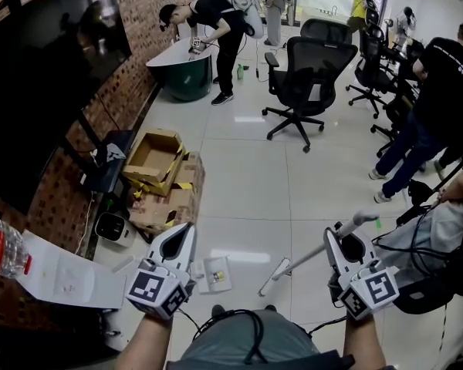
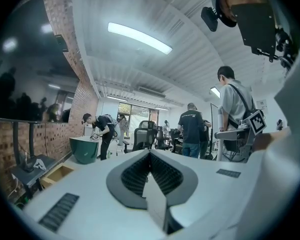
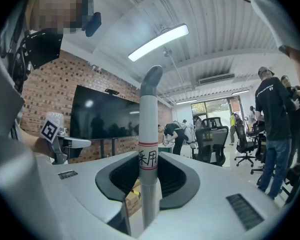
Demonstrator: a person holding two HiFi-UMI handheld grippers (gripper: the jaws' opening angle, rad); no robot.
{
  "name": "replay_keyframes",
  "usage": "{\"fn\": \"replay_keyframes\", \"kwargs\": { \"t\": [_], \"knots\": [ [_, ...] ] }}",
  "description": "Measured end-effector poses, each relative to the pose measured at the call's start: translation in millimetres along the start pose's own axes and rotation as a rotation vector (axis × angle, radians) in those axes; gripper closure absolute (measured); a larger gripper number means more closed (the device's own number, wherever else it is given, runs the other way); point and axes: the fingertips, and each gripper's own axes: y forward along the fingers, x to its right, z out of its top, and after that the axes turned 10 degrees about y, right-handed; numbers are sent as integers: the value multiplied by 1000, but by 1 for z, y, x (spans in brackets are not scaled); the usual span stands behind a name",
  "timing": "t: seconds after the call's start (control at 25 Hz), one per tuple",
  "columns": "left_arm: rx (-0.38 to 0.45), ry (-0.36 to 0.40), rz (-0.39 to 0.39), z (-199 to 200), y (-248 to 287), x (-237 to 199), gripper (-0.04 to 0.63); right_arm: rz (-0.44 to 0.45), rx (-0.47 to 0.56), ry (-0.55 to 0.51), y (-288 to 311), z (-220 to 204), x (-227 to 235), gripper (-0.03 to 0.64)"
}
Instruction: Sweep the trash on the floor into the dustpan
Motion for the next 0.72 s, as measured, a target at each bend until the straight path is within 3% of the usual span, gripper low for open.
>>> {"fn": "replay_keyframes", "kwargs": {
  "t": [0.72],
  "knots": [
    [-4, -3, -16, 1, -6, 21, 580, 8, 12, -36, -18, 6, 0, 499]
  ]
}}
